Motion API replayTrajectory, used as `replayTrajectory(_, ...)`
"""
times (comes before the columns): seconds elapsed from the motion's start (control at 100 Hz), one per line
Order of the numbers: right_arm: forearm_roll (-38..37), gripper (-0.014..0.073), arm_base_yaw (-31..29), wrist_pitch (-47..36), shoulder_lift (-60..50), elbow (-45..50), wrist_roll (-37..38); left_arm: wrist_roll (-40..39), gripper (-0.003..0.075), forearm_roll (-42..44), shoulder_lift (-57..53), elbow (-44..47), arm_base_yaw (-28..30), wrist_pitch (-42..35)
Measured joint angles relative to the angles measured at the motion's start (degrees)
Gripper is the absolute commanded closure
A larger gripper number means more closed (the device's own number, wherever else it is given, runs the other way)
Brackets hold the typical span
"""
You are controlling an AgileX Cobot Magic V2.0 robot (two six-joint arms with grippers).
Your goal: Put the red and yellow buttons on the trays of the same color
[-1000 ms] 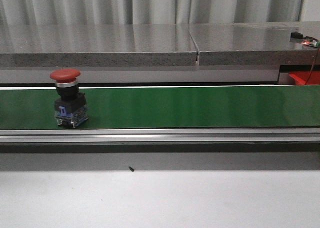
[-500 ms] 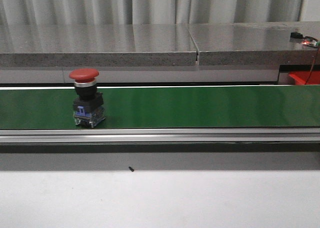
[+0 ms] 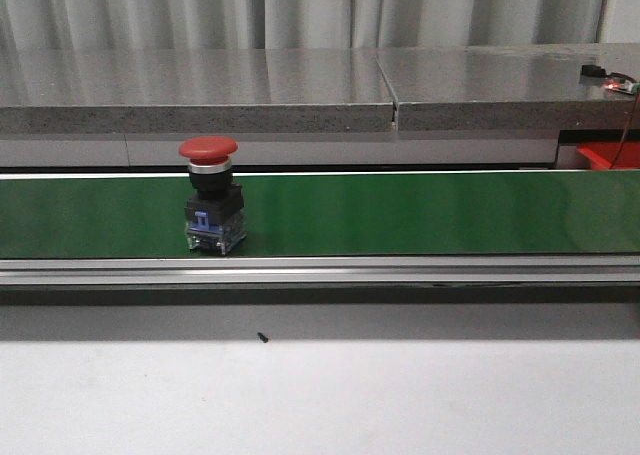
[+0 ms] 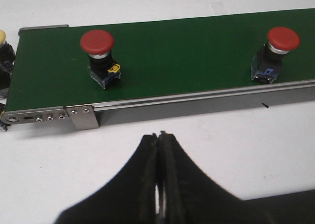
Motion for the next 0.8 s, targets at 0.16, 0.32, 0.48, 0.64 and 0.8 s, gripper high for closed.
replayTrajectory(0.16, 0.0, 0.0660, 0.0, -0.8, 0.0, 0.0, 0.0, 0.0, 0.0739, 0.0, -7.0, 1.8, -0.1, 1.1)
replayTrajectory(0.32, 0.0, 0.0660, 0.0, -4.0, 0.0, 0.0, 0.0, 0.0, 0.0739, 0.0, -10.4, 1.8, -0.1, 2.0)
replayTrajectory(0.48, 0.0, 0.0659, 0.0, 2.7, 0.0, -4.9, 0.0, 0.0, 0.0739, 0.0, -10.8, 1.8, -0.1, 2.6)
replayTrajectory(0.64, 0.0, 0.0658, 0.0, 13.8, 4.1, -13.0, 0.0, 0.0, 0.0738, 0.0, -10.8, 1.8, -0.1, 2.6)
replayTrajectory(0.8, 1.3, 0.0658, 0.0, 21.1, 13.4, -20.5, 0.0, 0.0, 0.0739, 0.0, -10.8, 1.8, -0.1, 2.6)
